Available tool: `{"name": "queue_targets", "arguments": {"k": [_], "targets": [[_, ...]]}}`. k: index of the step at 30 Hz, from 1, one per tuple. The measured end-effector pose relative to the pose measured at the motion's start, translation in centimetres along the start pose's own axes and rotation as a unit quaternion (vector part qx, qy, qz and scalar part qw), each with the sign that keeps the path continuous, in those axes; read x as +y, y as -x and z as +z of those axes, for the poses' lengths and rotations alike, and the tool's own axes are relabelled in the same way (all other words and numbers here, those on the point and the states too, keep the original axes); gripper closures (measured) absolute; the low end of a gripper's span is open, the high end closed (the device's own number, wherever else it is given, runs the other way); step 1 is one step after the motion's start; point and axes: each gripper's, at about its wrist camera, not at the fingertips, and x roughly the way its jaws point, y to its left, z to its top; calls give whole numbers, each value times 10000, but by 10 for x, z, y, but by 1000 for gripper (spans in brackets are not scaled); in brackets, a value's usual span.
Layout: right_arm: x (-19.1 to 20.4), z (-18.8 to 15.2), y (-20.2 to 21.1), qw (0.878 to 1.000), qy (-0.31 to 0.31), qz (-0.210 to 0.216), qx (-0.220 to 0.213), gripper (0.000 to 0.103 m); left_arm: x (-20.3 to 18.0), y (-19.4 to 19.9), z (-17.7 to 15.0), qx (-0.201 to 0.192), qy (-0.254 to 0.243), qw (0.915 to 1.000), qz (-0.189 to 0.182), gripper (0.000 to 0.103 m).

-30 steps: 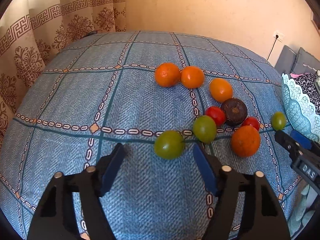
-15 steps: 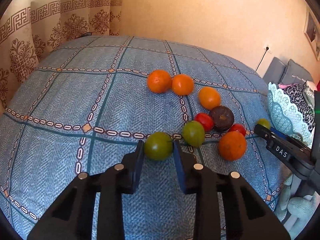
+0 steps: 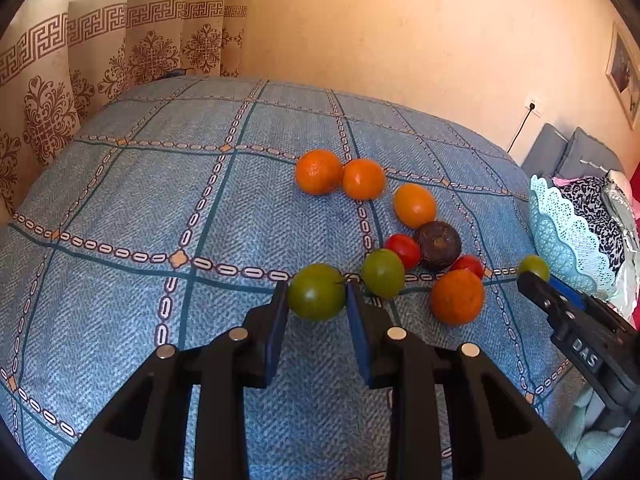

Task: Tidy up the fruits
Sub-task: 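Grasp a large green tomato with the left tool while the right tool grasps another green tomato, then carry both green tomatoes over the blue basket and open both tools to drop them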

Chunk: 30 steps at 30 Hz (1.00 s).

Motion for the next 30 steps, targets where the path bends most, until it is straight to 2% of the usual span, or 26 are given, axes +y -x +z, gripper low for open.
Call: {"name": "queue_targets", "arguments": {"k": [9,17,25,30], "targets": [[-16,3,44,9990,-197,137,-388,68,-25,24,10,-186,-213,9995,-126,73],[-61,13,70,9958,-608,-121,-675,68,-64,42,20,-349,-543,9972,-381,73],[-114,10,79,9906,-1067,-513,-688,68,-100,47,24,-271,-841,9946,-541,73],[-137,6,75,9888,-1232,-576,-609,67,-121,46,28,-256,-955,9933,-595,73]]}}
